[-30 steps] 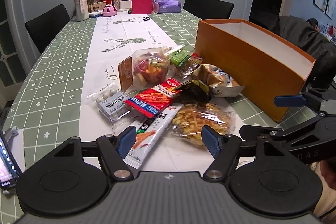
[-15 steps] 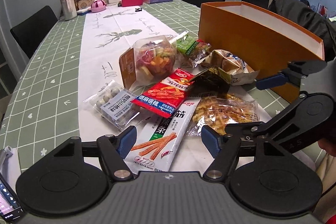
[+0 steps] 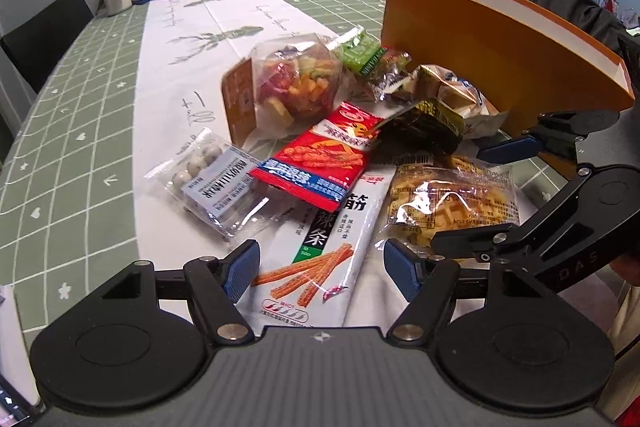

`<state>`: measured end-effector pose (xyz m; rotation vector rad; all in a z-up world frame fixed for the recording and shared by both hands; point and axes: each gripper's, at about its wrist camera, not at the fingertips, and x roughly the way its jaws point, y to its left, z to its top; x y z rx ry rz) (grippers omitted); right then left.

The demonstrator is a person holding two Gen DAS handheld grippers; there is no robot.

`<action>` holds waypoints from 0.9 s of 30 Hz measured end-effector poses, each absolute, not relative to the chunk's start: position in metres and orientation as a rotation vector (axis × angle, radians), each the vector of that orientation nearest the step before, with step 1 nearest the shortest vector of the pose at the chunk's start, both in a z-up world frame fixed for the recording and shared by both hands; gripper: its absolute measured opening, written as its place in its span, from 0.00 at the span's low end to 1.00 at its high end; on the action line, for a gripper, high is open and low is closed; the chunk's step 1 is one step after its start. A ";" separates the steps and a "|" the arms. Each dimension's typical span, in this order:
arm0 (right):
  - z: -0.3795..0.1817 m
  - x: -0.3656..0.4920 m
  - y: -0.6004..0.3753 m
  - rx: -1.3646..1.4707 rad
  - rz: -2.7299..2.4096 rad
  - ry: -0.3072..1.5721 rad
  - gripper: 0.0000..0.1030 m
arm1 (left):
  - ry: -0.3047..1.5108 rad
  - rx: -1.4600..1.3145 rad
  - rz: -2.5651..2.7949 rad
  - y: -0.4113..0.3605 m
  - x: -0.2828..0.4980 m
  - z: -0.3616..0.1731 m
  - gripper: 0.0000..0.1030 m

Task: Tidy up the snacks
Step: 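Grasp the waffle bag with the right gripper while the left gripper approaches the white spicy-strip packet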

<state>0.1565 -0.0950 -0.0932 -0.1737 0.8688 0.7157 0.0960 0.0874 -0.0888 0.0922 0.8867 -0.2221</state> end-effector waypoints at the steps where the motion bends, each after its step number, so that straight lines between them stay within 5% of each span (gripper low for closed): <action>1: -0.093 0.155 -0.096 -0.177 0.720 0.867 0.95 | 0.897 0.095 -0.233 0.087 0.098 -0.091 0.81; 6: -0.092 0.149 -0.101 -0.186 0.731 0.861 0.94 | 0.913 0.105 -0.259 0.086 0.104 -0.097 0.90; 17: -0.102 0.145 -0.103 -0.186 0.752 0.843 0.96 | 0.924 0.103 -0.286 0.083 0.115 -0.103 0.93; 27: -0.100 0.137 -0.104 -0.225 0.712 0.818 0.81 | 0.919 0.149 -0.267 0.073 0.111 -0.106 0.99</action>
